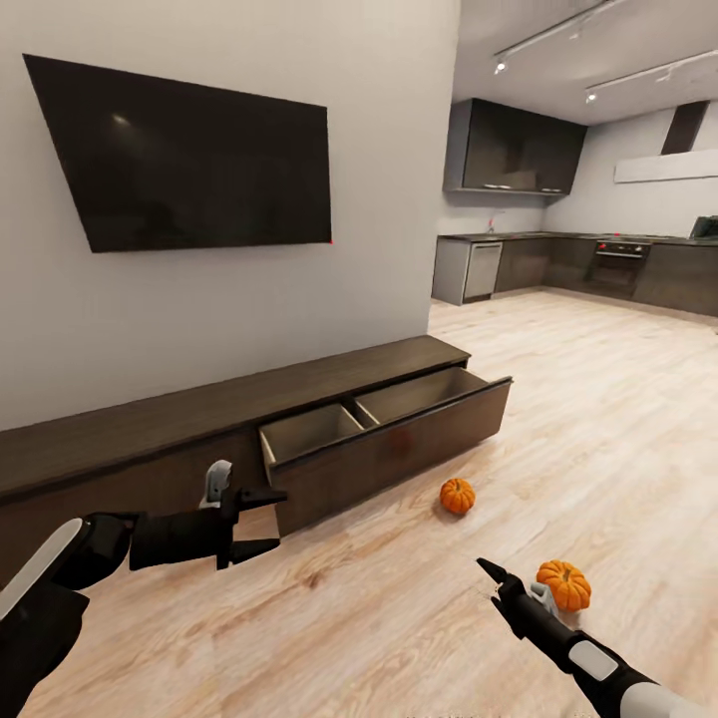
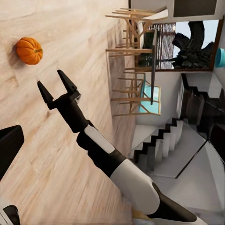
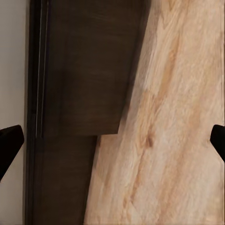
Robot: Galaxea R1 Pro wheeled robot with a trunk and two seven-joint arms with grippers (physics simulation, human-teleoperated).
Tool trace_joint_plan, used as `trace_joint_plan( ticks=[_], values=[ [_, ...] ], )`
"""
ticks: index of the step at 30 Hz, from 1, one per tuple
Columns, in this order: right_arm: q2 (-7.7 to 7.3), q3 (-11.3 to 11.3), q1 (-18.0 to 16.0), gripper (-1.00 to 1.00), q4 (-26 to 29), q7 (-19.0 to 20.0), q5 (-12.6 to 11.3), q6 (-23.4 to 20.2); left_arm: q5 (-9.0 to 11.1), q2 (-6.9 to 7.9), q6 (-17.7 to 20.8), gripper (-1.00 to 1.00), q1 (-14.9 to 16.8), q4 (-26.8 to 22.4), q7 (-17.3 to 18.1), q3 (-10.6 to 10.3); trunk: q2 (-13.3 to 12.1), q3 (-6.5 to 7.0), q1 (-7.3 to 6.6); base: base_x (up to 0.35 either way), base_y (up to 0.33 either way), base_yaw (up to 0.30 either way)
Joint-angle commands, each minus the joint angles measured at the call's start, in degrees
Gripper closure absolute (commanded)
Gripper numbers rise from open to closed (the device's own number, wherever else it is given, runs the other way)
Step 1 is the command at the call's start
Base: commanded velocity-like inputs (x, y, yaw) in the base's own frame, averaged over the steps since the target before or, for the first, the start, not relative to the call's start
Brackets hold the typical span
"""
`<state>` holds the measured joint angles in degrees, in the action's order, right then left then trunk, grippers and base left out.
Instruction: Place each of the two pumpkins and all three candles from the living room inside a cabinet in the living room (use any cabinet), then make sure every cabinet is closed, and position the cauldron so it is next to a table in the living room.
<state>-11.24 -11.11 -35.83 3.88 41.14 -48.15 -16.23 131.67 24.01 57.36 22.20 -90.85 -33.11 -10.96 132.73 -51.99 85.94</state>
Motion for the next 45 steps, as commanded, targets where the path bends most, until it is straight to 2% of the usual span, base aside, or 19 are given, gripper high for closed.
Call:
trace_joint_plan(
  ticks=[1,20,25,29,42,45],
  values=[
    [-0.02,-0.5,0.0,-1.0,0.0,0.1,0.0,-0.5,0.6,0.03,-0.1,-1.0,0.0,0.0,-0.6,0.0,0.0,-0.05,-0.01,0.0,0.0,-0.284],
    [-0.07,-0.6,0.0,-1.0,-0.1,-0.4,-0.1,-0.6,0.3,0.07,-0.1,-1.0,0.0,0.1,-0.7,-0.8,0.0,-0.04,-0.01,0.0,0.0,-0.289],
    [-0.06,-0.7,0.0,-1.0,-0.4,-0.4,-0.1,-0.2,-1.8,-0.08,-0.1,-1.0,0.0,0.0,-0.6,-0.8,0.0,-0.04,-0.01,0.0,0.0,-0.289],
    [-0.02,-0.7,0.0,-1.0,-0.8,-0.5,-0.1,-0.1,-2.5,-0.19,-0.1,-1.0,0.0,0.1,-0.6,-0.8,0.0,-0.04,-0.01,0.0,0.0,-0.289],
    [-0.04,-0.7,0.0,-1.0,-1.0,-0.4,-0.1,0.1,-2.7,-0.38,-0.1,-1.0,0.0,0.1,-0.6,-0.9,0.0,-0.08,-0.01,0.0,0.0,-0.287],
    [-0.04,-0.7,0.0,-1.0,-1.0,-0.4,-0.1,0.1,-2.8,-0.42,-0.1,-1.0,0.0,0.1,-0.6,-1.7,0.0,-0.1,-0.01,0.0,0.0,-0.279]
  ],
)
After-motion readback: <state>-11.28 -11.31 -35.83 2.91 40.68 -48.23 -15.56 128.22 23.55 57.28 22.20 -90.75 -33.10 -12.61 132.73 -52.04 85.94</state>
